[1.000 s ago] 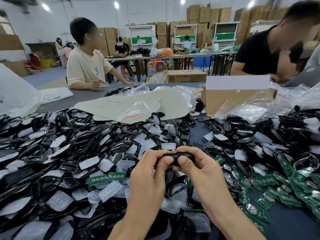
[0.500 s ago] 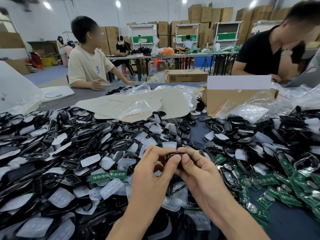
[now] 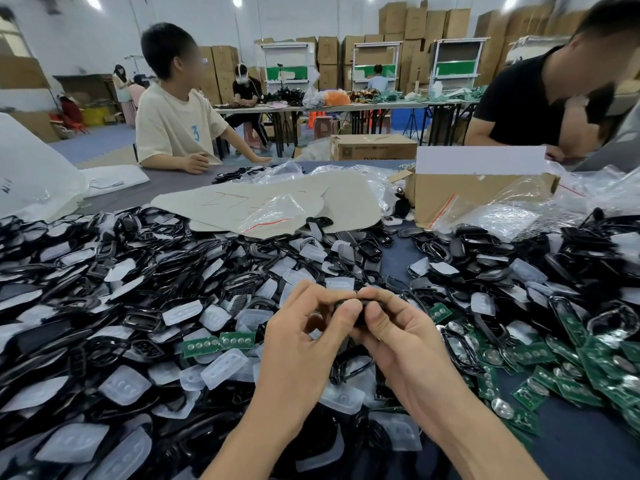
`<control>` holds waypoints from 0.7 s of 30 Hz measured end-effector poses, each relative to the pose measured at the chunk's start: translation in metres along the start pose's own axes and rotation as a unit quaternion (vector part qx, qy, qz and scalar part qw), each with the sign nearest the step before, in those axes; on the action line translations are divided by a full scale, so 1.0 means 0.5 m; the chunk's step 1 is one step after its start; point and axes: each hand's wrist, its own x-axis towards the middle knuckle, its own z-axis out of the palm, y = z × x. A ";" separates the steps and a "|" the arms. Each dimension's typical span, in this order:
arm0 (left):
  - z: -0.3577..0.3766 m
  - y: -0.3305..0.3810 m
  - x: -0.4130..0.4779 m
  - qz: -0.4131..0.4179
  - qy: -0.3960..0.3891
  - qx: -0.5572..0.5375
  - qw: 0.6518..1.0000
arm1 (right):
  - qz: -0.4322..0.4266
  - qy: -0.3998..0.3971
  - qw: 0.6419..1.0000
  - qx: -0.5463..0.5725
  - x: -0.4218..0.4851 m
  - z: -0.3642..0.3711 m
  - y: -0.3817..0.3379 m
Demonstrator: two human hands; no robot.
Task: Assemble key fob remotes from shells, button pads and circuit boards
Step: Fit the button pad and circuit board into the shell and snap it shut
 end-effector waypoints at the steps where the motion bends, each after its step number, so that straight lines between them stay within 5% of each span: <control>1: 0.000 0.000 0.001 -0.001 0.000 -0.004 1.000 | -0.012 0.001 1.000 -0.013 0.000 0.000 -0.001; 8: -0.002 -0.013 -0.005 -0.016 -0.003 -0.013 1.000 | -0.091 0.020 0.985 -0.144 -0.003 0.001 0.004; 13: 0.002 -0.009 -0.001 0.048 -0.033 0.051 0.997 | -0.113 0.017 0.971 -0.210 -0.009 -0.003 -0.004; 21: 0.013 -0.015 -0.012 0.088 0.033 0.136 0.986 | -0.152 0.035 0.951 -0.268 -0.018 0.007 0.008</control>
